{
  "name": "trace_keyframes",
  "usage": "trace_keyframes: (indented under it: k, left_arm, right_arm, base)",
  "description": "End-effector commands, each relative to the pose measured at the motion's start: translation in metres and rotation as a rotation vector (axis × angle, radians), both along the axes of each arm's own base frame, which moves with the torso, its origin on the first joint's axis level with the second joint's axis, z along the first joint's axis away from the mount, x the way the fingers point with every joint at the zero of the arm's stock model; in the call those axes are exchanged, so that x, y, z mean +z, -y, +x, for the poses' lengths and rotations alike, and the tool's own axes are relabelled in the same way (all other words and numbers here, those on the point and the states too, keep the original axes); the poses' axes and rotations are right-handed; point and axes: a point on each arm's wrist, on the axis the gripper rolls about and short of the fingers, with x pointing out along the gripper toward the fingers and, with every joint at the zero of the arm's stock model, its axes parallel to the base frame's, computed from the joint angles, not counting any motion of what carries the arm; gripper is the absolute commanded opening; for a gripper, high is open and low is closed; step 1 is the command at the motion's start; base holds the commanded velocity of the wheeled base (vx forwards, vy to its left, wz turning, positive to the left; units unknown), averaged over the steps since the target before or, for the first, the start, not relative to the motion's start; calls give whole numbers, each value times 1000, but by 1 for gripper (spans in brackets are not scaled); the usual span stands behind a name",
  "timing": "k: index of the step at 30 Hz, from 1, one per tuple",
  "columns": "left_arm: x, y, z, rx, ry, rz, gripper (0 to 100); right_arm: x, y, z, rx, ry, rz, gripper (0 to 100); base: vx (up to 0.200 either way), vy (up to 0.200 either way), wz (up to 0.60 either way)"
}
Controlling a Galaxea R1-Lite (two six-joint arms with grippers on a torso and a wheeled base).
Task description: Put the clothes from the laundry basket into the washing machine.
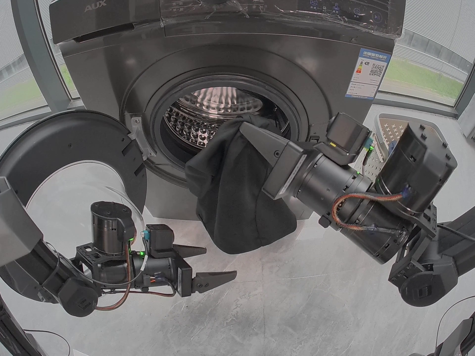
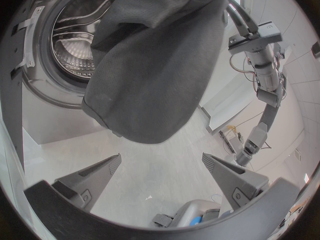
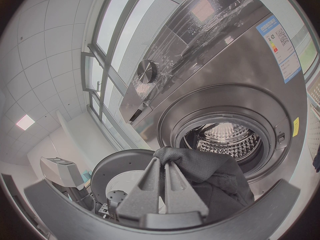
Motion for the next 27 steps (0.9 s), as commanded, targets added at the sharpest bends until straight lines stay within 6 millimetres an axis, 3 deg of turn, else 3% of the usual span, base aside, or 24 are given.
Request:
trace_keyframes:
  k: [1, 11, 21, 27]
  left_arm:
    - [-7, 11, 22, 26, -6, -21, 100]
    - [-6, 22, 65, 122, 70, -102, 100]
    - [-12, 15, 58, 136, 59, -93, 100]
    - [-13, 18, 68, 185, 114, -109, 100]
  right_arm:
    - [1, -1, -2, 7, 2, 3, 0]
    - [2, -1, -4, 9, 11, 2, 0]
    - [1, 1, -1, 0, 8, -2, 0]
    - [1, 1, -1, 0, 8, -2, 0]
  base:
    - [0, 0, 0]
    - [0, 0, 0]
    - [0, 0, 0]
    - [0, 0, 0]
